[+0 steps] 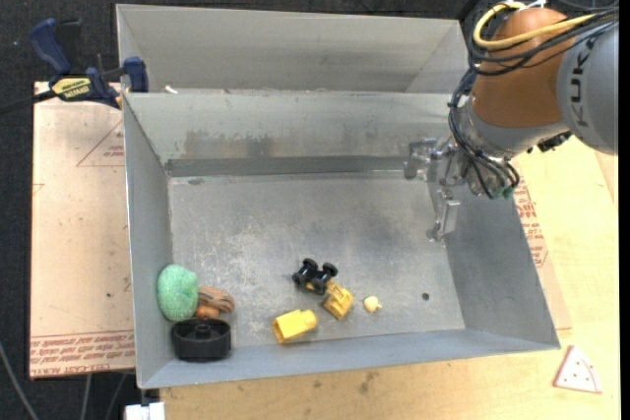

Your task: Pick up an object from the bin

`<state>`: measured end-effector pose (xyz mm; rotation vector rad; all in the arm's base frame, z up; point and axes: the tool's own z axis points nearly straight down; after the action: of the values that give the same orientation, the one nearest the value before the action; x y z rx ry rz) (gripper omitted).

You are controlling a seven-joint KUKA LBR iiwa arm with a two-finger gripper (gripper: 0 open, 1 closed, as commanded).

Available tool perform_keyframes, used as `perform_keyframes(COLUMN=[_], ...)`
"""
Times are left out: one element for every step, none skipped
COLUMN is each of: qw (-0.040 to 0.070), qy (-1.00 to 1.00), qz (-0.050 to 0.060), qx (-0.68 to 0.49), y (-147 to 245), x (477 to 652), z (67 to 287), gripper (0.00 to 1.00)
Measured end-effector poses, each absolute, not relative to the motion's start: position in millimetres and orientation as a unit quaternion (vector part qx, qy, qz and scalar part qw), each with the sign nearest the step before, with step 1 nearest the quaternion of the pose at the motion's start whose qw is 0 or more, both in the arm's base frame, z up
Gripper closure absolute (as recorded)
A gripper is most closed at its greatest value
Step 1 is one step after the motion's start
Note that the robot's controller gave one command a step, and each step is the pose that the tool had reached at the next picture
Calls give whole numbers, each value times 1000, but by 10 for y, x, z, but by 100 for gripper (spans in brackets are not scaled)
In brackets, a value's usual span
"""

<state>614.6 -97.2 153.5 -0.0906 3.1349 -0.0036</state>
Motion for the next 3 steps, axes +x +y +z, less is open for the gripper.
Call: perform_keyframes(qw=[2, 0, 2], qy=[994, 992, 992], qz=[1, 0, 2], qx=[-107, -129, -124], y=[-672, -206, -162], x=[6214, 5874, 5814], z=[1048, 1044, 825], gripper=[0, 0, 0])
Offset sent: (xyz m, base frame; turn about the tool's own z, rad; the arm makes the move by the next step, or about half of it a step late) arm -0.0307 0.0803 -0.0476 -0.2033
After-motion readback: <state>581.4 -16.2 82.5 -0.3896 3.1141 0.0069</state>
